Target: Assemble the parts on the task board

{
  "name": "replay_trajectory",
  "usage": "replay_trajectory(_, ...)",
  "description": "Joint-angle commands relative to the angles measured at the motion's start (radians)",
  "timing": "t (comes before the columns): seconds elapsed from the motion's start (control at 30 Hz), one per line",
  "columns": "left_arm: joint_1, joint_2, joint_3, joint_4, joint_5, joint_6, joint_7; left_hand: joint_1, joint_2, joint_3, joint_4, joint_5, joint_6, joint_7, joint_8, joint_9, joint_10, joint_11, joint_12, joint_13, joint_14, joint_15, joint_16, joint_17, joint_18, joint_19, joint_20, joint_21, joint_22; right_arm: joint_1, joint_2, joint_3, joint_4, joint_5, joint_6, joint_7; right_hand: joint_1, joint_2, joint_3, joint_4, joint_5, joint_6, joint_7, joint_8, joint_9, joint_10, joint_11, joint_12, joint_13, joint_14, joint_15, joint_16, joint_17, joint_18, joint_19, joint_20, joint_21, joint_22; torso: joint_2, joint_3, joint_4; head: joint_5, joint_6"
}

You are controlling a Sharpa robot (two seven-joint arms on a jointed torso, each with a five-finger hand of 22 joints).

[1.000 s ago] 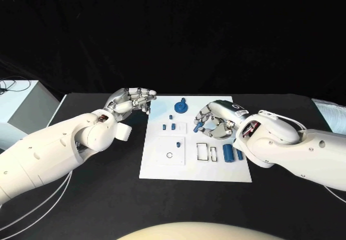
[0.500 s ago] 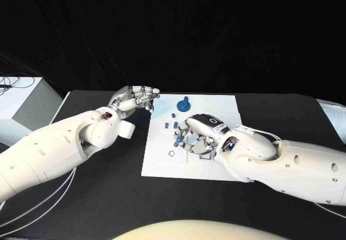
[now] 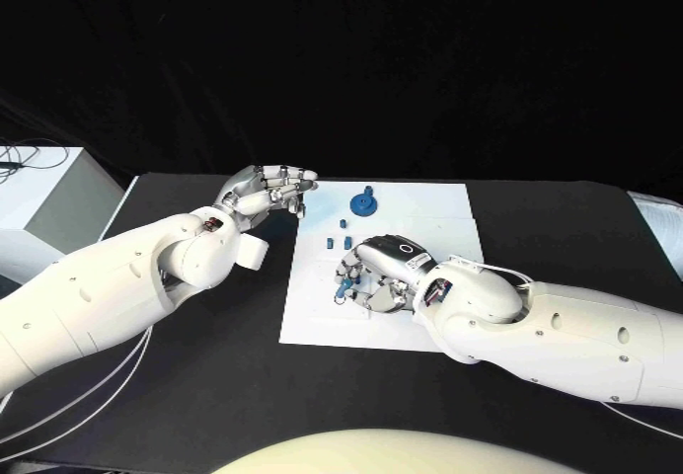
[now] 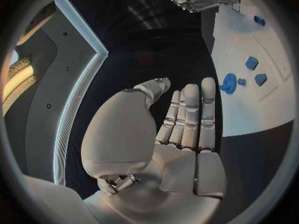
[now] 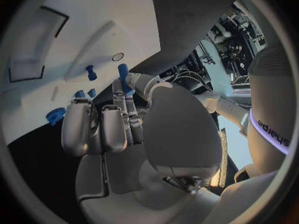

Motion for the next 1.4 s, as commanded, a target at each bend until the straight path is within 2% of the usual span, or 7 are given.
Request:
replay_trajectory(0.03, 0.000, 0.002, 0.001, 0.002, -0.002, 0.014, 0.005, 0.008, 0.001, 0.001, -0.007, 0.003, -0.008, 0.009, -0.005, -0.001, -0.006, 0.002, -0.002, -0.001, -0.001, 0.005, 0.005, -0.001, 0.014, 0.007, -0.002, -0.002, 0.000, -0.007, 0.009, 0.000, -0.008, -0.041, 0.014, -0.002, -0.006, 0.000, -0.002, -0.007, -0.001, 0.003, 0.002, 0.004, -0.002, 0.005, 0.002, -0.002, 0.001, 0.021, -0.003, 0.003, -0.001, -0.019, 0.006, -0.003, -0.003, -0.001, -0.001, 0.0002, 0.0005, 0.002, -0.003)
replay_trajectory(0.37, 0.000, 0.001, 0.001, 0.003, -0.002, 0.015, 0.004, 0.009, 0.002, 0.001, -0.007, 0.003, -0.008, 0.009, -0.005, -0.002, -0.006, 0.003, -0.001, -0.001, -0.001, 0.005, 0.005, -0.001, 0.014, 0.007, -0.001, -0.002, 0.000, -0.017, 0.023, 0.000, -0.026, -0.060, 0.017, -0.007, -0.005, 0.000, 0.000, -0.009, -0.001, 0.003, 0.002, 0.004, -0.001, 0.005, 0.002, -0.003, 0.001, 0.021, -0.003, 0.004, 0.000, -0.019, 0.006, -0.002, -0.002, 0.001, -0.002, 0.0002, 0.0003, 0.006, -0.007)
replay_trajectory(1.03, 0.000, 0.001, 0.001, 0.003, -0.002, 0.017, 0.002, 0.009, 0.002, 0.001, -0.007, 0.003, -0.008, 0.009, -0.005, -0.002, -0.006, 0.003, -0.001, -0.001, -0.001, 0.005, 0.005, -0.001, 0.014, 0.007, -0.001, -0.002, 0.000, -0.021, 0.032, -0.001, -0.042, -0.083, 0.076, -0.029, -0.008, -0.001, 0.001, -0.011, -0.004, 0.003, 0.002, 0.005, 0.000, 0.006, 0.003, -0.004, 0.001, 0.021, -0.003, 0.004, 0.000, -0.019, 0.006, -0.002, -0.002, 0.001, -0.001, 0.0001, -0.0008, 0.008, -0.013)
replay_trajectory(1.23, 0.000, 0.001, 0.001, 0.004, -0.002, 0.018, 0.002, 0.009, 0.002, 0.001, -0.007, 0.003, -0.008, 0.009, -0.005, -0.002, -0.006, 0.003, -0.001, -0.001, -0.001, 0.005, 0.005, -0.001, 0.014, 0.007, -0.001, -0.002, 0.000, -0.024, 0.042, -0.003, -0.054, -0.100, 0.076, -0.046, -0.009, -0.001, 0.001, -0.011, -0.005, 0.002, 0.003, 0.005, 0.001, 0.006, 0.003, -0.005, 0.001, 0.021, -0.002, 0.004, -0.001, -0.019, 0.005, -0.002, -0.004, -0.001, -0.001, -0.0002, 0.0014, 0.009, -0.015)
replay_trajectory(1.4, 0.000, 0.001, 0.001, 0.004, -0.002, 0.018, 0.002, 0.008, 0.002, 0.000, -0.007, 0.003, -0.009, 0.010, -0.004, -0.002, -0.008, 0.003, -0.001, -0.001, -0.001, 0.006, 0.005, -0.002, 0.014, 0.008, -0.001, -0.001, 0.000, -0.026, 0.049, -0.005, -0.059, -0.106, 0.075, -0.050, -0.009, -0.001, 0.002, -0.012, -0.005, 0.002, 0.003, 0.005, 0.001, 0.005, 0.003, -0.006, 0.001, 0.020, -0.002, 0.003, -0.002, -0.019, 0.005, -0.002, -0.004, -0.001, -0.002, 0.0001, -0.0007, 0.011, -0.014)
